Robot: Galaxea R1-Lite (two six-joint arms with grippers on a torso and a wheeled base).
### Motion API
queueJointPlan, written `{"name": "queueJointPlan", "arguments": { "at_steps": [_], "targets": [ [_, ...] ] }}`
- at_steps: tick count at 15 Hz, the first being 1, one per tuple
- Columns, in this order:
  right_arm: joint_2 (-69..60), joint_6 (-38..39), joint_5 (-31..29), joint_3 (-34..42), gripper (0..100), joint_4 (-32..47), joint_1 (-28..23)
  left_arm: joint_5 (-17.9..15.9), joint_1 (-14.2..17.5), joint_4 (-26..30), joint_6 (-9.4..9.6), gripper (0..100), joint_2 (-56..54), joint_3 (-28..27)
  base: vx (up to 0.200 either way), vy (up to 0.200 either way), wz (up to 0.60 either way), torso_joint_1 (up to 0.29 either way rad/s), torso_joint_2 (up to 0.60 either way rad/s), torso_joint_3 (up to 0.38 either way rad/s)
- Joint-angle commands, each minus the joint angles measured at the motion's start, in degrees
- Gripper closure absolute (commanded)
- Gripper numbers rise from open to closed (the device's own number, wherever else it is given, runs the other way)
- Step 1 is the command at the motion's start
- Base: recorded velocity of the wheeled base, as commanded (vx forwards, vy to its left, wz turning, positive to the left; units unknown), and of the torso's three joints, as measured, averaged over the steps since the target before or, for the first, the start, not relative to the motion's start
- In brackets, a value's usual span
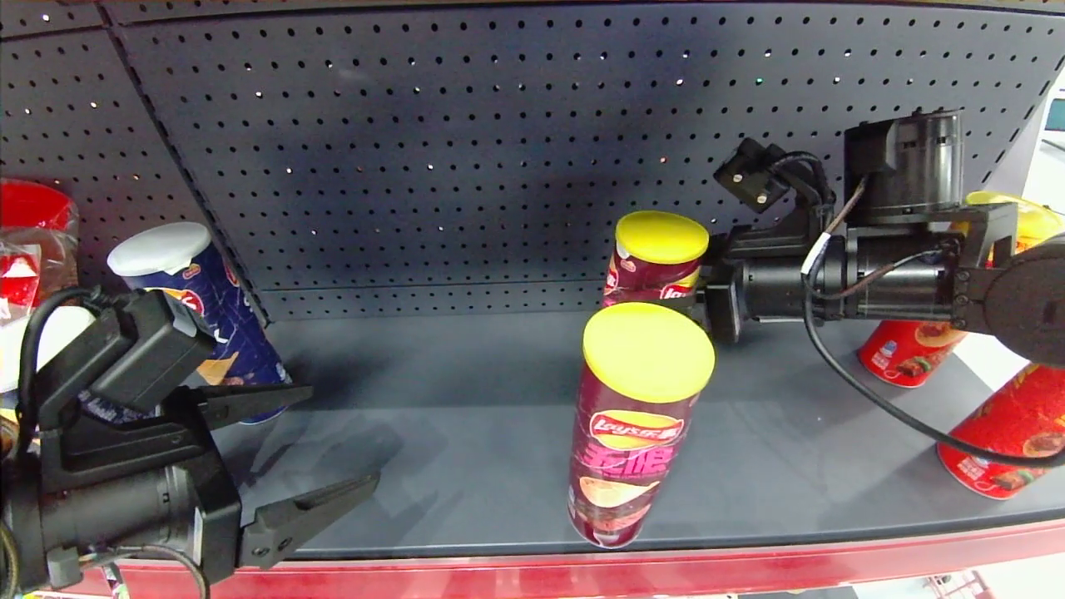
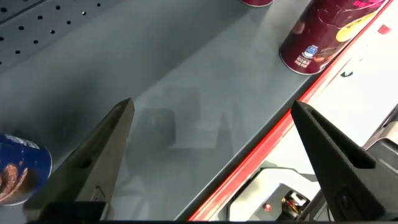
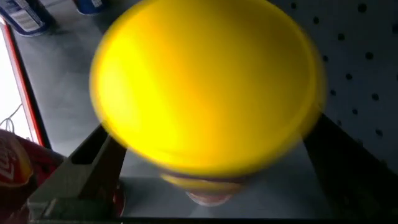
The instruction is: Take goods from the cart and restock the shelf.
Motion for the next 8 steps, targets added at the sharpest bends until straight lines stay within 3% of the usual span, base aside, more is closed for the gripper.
{"name": "queueJointPlan", "arguments": {
  "at_steps": [1, 5, 8],
  "targets": [
    [-4.7, 0.6, -1.4, 4.1, 0, 0.1, -0.3, 0.0, -0.1, -0.1, 0.05, 0, 1.5, -1.2, 0.000, 0.000, 0.00, 0.000, 0.00, 0.000],
    [-14.7, 4.7, -4.6, 13.3, 0, 0.4, -0.7, -0.6, -0.3, -0.2, 0.14, 0, 5.8, -3.0, 0.000, 0.000, 0.00, 0.000, 0.00, 0.000],
    [-22.0, 4.8, -4.9, 20.6, 0, 0.1, -3.4, -1.6, -0.3, -3.8, 0.32, 0, 10.0, -3.1, 0.000, 0.000, 0.00, 0.000, 0.00, 0.000]
  ]
}}
